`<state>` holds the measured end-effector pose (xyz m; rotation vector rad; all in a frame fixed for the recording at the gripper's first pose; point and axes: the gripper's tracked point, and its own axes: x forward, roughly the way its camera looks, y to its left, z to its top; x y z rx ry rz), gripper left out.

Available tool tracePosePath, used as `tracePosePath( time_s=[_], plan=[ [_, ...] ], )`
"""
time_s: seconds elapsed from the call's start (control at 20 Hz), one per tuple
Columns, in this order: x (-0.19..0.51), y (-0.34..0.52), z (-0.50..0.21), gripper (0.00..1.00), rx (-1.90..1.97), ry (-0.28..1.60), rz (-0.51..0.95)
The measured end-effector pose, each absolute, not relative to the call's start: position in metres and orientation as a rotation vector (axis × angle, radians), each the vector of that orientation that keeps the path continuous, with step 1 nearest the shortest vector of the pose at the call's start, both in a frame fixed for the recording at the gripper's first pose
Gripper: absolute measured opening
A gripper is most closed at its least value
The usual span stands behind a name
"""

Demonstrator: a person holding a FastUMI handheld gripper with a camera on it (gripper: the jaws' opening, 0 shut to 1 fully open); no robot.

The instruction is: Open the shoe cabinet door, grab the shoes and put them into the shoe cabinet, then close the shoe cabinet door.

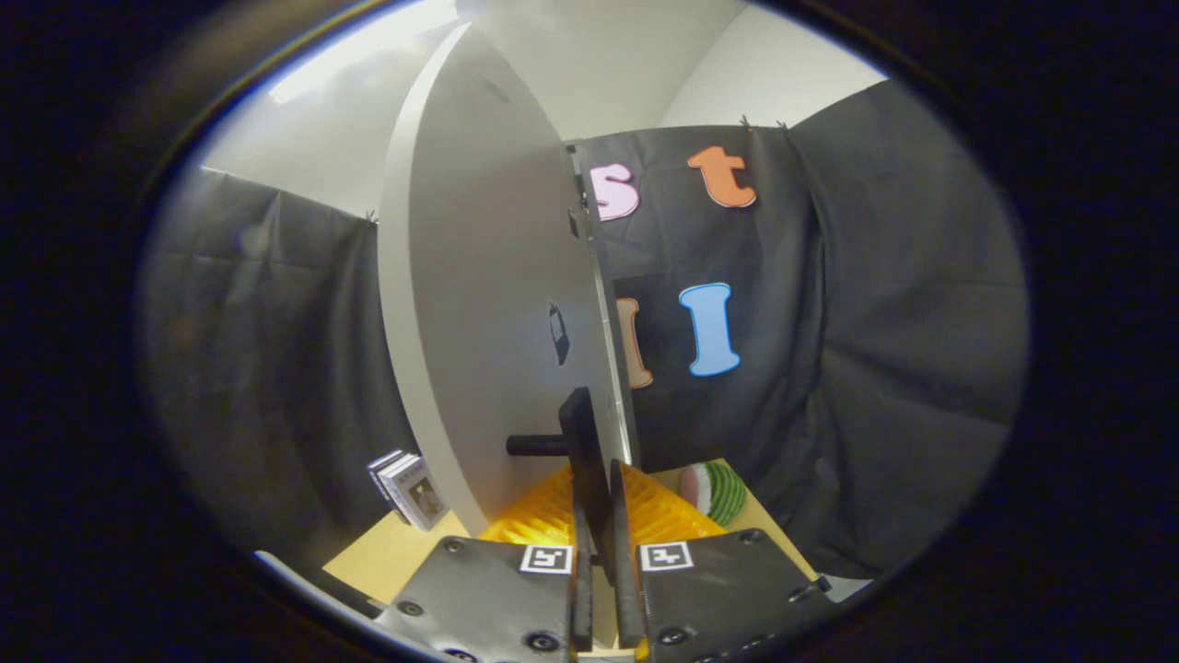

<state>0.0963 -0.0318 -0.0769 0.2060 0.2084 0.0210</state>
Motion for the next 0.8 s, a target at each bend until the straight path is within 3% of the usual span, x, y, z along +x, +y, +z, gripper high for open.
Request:
tracePosePath(
  time_s=[0.8],
  plan=[
    [0.098, -0.083, -0.082, 0.12, 0.194, 0.231, 0.016]
  ],
)
